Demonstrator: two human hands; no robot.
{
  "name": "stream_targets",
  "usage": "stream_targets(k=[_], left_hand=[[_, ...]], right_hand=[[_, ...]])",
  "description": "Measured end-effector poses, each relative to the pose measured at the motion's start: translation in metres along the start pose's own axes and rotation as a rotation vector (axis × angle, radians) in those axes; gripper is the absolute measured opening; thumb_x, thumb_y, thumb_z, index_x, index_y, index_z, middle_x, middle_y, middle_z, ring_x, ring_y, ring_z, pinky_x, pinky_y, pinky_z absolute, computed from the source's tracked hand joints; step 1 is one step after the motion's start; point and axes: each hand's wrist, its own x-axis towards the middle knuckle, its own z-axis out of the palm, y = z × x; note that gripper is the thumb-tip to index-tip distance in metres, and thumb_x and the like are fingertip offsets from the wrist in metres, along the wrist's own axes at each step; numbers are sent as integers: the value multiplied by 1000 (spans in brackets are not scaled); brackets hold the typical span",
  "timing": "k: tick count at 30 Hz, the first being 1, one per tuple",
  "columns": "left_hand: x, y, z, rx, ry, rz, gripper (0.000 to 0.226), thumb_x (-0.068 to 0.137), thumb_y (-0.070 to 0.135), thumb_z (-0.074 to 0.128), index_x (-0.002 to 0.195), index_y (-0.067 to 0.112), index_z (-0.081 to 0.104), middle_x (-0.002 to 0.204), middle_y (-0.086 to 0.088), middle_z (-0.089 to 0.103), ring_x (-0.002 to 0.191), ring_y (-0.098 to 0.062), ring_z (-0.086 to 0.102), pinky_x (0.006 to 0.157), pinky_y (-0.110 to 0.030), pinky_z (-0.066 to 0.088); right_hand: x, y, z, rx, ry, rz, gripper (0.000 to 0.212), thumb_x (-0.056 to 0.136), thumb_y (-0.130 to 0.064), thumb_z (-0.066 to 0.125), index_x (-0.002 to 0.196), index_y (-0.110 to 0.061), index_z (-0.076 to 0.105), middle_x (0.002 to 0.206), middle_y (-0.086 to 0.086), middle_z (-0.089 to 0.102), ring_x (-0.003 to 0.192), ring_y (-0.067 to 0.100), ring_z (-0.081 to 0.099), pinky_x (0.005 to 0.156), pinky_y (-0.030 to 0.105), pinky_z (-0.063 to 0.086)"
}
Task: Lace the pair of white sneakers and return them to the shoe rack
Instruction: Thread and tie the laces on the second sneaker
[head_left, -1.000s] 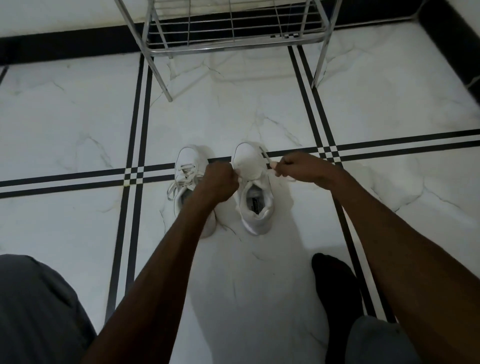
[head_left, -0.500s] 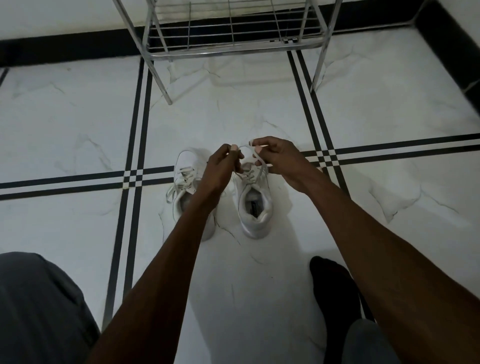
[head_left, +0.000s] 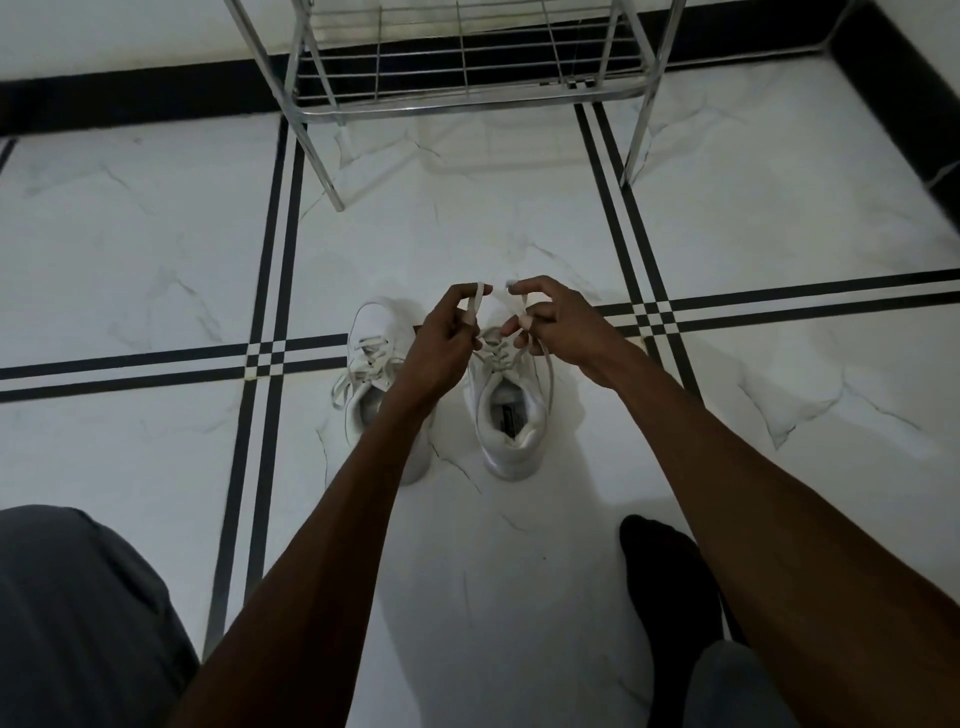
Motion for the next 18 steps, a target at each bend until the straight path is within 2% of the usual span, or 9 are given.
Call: stream_targets(k=[2, 4, 7, 9, 12, 14, 16, 18], left_hand=[[-1, -1, 1, 27, -18, 23, 44, 101, 0, 42, 137, 21, 54, 83, 1, 57, 75, -11, 56, 77, -27, 51], [-2, -1, 3, 64, -8, 27, 43, 98, -4, 41, 133, 16, 53, 85, -8, 61, 77, -14, 56, 75, -29, 50], [-4, -1, 6, 46, 47, 22, 32, 95, -10, 41, 120, 7, 49, 88, -24, 68, 71, -11, 62, 70, -25, 50], [-3, -2, 9, 25, 75, -3, 22, 97, -9, 47, 116, 3, 44, 84, -19, 72, 64, -4, 64, 66, -19, 51], [0, -4, 11, 8, 78, -18, 22, 98, -7, 54, 115, 0, 42, 80, -6, 73, 60, 3, 66, 62, -14, 49], [1, -5, 11, 56, 75, -12, 29, 95, -8, 57, 118, 2, 43, 83, -1, 73, 66, -3, 69, 64, -21, 52], [4, -7, 12, 150, 68, 23, 45, 89, -11, 56, 129, 6, 42, 86, -1, 74, 74, -14, 70, 70, -32, 55], [4, -7, 13, 247, 65, 64, 65, 89, -11, 53, 146, 13, 35, 88, -1, 74, 75, -11, 69, 73, -30, 54]], right_hand=[[0, 1, 2, 38, 48, 19, 30, 99, -1, 53, 126, -13, 46, 100, 12, 79, 78, 17, 71, 67, 30, 54], [3, 2, 4, 119, 110, 56, 23, 98, -4, 57, 116, -11, 45, 95, 11, 80, 75, 18, 73, 62, 29, 54], [6, 3, 5, 194, 154, 89, 15, 92, -4, 67, 106, -2, 62, 92, 16, 79, 72, 19, 73, 72, 37, 60], [6, 4, 6, 192, 134, 70, 14, 87, -4, 74, 99, 3, 71, 91, 20, 78, 72, 19, 73, 77, 37, 61], [7, 6, 8, 151, 82, 27, 18, 85, -5, 76, 101, 1, 77, 94, 22, 77, 79, 23, 72, 74, 32, 61], [8, 5, 8, 137, -16, 0, 18, 90, -3, 70, 106, 1, 77, 101, 21, 77, 85, 22, 72, 77, 31, 61], [8, 5, 6, 134, -113, -19, 20, 93, -4, 67, 110, 2, 75, 107, 19, 77, 93, 24, 72, 86, 35, 59], [7, 3, 6, 111, -128, -23, 24, 91, -15, 72, 110, -1, 76, 105, 19, 77, 95, 27, 74, 87, 34, 59]])
